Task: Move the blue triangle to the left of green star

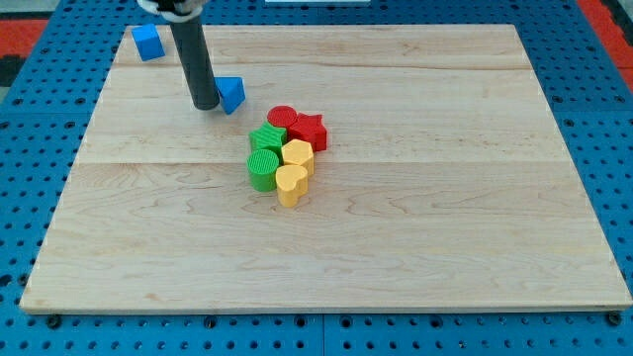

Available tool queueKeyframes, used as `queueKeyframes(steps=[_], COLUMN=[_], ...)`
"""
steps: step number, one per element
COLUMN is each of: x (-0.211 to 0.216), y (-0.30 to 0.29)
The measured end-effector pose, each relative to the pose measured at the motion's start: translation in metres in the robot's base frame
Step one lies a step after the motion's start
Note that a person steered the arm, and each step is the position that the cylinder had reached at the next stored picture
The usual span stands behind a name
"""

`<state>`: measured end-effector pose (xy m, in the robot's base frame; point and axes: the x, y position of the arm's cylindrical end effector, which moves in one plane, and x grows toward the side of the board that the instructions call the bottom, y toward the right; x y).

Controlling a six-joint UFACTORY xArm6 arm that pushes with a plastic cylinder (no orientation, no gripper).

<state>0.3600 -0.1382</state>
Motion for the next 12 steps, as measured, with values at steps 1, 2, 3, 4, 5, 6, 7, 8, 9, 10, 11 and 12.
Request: queueKeyframes(steps=[1, 2, 3, 4, 5, 6, 7, 8, 9, 10, 11, 12], x=[-0.012, -0.060, -0.057, -0.027, -0.005, -0.022, -0.017, -0.003, 0.027, 0.043, 0.041, -0.006], y=[-0.039, -0.052, 0.034, 0.039, 0.032, 0.004, -0.028, -0.028, -0.014, -0.001, -0.035, -0.062])
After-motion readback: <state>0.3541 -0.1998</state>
